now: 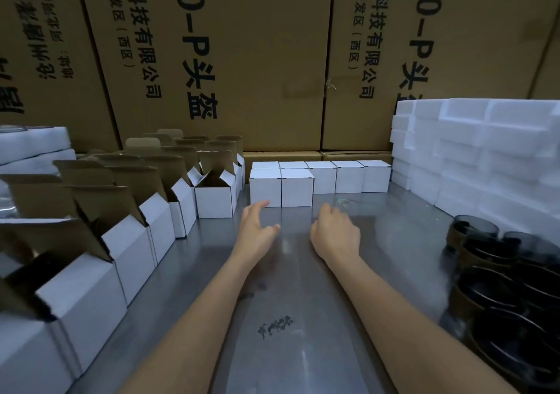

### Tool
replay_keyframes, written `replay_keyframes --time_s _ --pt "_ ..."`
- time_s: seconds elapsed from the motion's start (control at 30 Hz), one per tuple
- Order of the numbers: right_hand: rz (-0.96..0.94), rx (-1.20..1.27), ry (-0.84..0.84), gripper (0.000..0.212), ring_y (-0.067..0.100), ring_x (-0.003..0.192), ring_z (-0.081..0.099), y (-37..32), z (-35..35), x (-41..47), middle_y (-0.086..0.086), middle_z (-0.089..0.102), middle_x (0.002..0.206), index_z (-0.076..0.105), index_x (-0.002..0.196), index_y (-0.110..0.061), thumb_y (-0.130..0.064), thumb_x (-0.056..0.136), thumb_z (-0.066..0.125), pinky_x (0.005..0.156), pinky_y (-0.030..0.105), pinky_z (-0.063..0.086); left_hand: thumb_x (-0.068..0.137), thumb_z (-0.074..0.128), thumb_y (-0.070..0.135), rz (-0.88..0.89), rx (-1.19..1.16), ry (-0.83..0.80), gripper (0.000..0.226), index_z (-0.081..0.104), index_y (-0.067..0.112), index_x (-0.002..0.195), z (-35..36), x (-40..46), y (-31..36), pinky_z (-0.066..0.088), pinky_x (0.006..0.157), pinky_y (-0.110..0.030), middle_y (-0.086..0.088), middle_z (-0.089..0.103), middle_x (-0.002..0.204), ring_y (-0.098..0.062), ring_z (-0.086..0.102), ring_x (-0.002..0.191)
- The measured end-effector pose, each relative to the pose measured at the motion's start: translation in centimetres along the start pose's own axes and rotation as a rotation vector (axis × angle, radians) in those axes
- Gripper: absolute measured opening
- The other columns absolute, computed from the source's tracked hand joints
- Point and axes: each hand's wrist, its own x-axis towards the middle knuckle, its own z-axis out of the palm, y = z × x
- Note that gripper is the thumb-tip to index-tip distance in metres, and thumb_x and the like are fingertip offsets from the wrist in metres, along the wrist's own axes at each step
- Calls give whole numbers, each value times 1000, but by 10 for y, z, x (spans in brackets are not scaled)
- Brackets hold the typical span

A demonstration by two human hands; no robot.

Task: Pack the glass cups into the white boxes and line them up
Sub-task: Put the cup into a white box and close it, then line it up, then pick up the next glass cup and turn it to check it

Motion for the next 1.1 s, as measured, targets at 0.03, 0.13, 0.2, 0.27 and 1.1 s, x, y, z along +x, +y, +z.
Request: replay_keyframes --time_s 0.03,0.13,0.2,0.27,1.1 --pt "-13 2 3 19 29 105 53 0 -5 -9 9 56 114 46 111 -9 -17 95 39 65 32 32 90 58 5 1 -42 -1 48 47 17 135 -2 -10 4 25 101 -19 -1 39 138 -14 37 132" --pt "-38 6 12 20 27 106 52 1 -18 -34 8 56 115 47 113 -9 -18 96 39 65 31 32 90 56 0 14 -140 -10 34 59 16 120 -6 -44 15 32 94 -16 2 55 123 -8 46 117" --pt "-43 13 -4 23 26 110 50 1 -28 -50 7 54 118 46 117 -10 -17 97 38 67 32 33 89 55 -4 29 -171 -12 30 63 15 110 -9 -64 21 38 84 -10 2 62 113 -8 53 106" --pt "-59 25 -24 26 26 112 48 2 -36 -64 6 53 120 46 121 -11 -12 95 39 69 32 34 88 53 -7 22 -212 -18 29 65 15 102 -12 -81 27 42 81 -7 1 66 104 -8 58 99" --pt "488 -354 -433 58 38 131 33 117 -134 -23 18 37 143 23 147 -12 -24 92 40 109 44 30 87 61 2 -1 -141 -50 17 71 15 89 -18 -124 40 42 73 -6 0 71 86 -11 65 88"
